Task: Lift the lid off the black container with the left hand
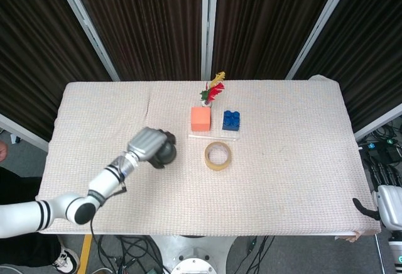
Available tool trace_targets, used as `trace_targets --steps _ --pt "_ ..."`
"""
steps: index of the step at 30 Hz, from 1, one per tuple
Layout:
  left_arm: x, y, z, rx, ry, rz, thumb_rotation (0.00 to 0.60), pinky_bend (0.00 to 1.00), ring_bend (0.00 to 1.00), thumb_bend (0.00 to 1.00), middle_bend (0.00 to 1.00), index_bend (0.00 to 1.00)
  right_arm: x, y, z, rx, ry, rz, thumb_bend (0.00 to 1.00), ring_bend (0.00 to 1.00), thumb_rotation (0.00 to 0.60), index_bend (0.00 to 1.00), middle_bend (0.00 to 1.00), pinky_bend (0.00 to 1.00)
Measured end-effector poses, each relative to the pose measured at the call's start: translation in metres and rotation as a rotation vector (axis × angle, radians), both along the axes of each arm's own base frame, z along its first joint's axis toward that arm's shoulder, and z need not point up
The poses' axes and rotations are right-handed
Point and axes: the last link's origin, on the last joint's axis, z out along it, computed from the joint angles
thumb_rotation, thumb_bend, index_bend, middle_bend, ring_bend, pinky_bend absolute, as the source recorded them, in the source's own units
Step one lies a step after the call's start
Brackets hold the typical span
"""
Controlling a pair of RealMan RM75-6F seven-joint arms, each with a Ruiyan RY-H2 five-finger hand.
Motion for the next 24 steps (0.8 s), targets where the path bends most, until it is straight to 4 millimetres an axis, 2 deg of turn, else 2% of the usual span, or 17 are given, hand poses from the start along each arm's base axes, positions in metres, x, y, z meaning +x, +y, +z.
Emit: trace_targets --steps 3,5,7,10,14,18,21,24 --pt "0.025 -0.029 -0.003 -0.071 -0.076 -0.048 0.600 0.44 0.35 0.16 0.53 0.47 -0.001 -0.001 -0.001 0.005 -0.001 -0.007 0.13 0.00 0.600 0.00 0.00 0.00" --pt "0.032 -0.034 -0.001 -0.070 -0.098 -0.055 0.600 0.44 0.35 0.16 0.53 0.46 -0.001 -0.002 -0.002 0.008 -0.002 -0.005 0.13 0.00 0.600 0.00 0.00 0.00" --pt "0.029 -0.028 0.000 -0.044 -0.096 -0.040 0.600 0.44 0.35 0.16 0.53 0.46 0.000 -0.001 -0.002 0.008 -0.002 0.000 0.13 0.00 0.600 0.00 0.00 0.00" --pt "0.007 0.002 0.008 0.054 -0.045 0.024 0.600 0.44 0.35 0.16 0.53 0.46 0.000 -0.001 0.000 -0.004 -0.001 0.002 0.13 0.00 0.600 0.00 0.00 0.00" --pt "-0.037 0.057 0.034 0.257 0.073 0.105 0.600 0.44 0.35 0.16 0.53 0.46 0.000 0.000 0.000 -0.002 -0.002 0.001 0.13 0.00 0.600 0.00 0.00 0.00" --pt "-0.056 0.079 0.050 0.349 0.133 0.126 0.600 0.44 0.35 0.16 0.52 0.46 0.000 0.000 -0.001 0.005 -0.001 0.001 0.13 0.00 0.600 0.00 0.00 0.00" --pt "-0.049 0.071 0.044 0.315 0.122 0.102 0.600 0.44 0.35 0.16 0.52 0.46 0.000 -0.001 -0.003 0.010 -0.002 -0.001 0.13 0.00 0.600 0.00 0.00 0.00" --pt "-0.025 0.041 0.025 0.200 0.060 0.034 0.600 0.44 0.35 0.16 0.52 0.46 -0.001 0.000 -0.004 0.017 0.000 -0.003 0.13 0.00 0.600 0.00 0.00 0.00"
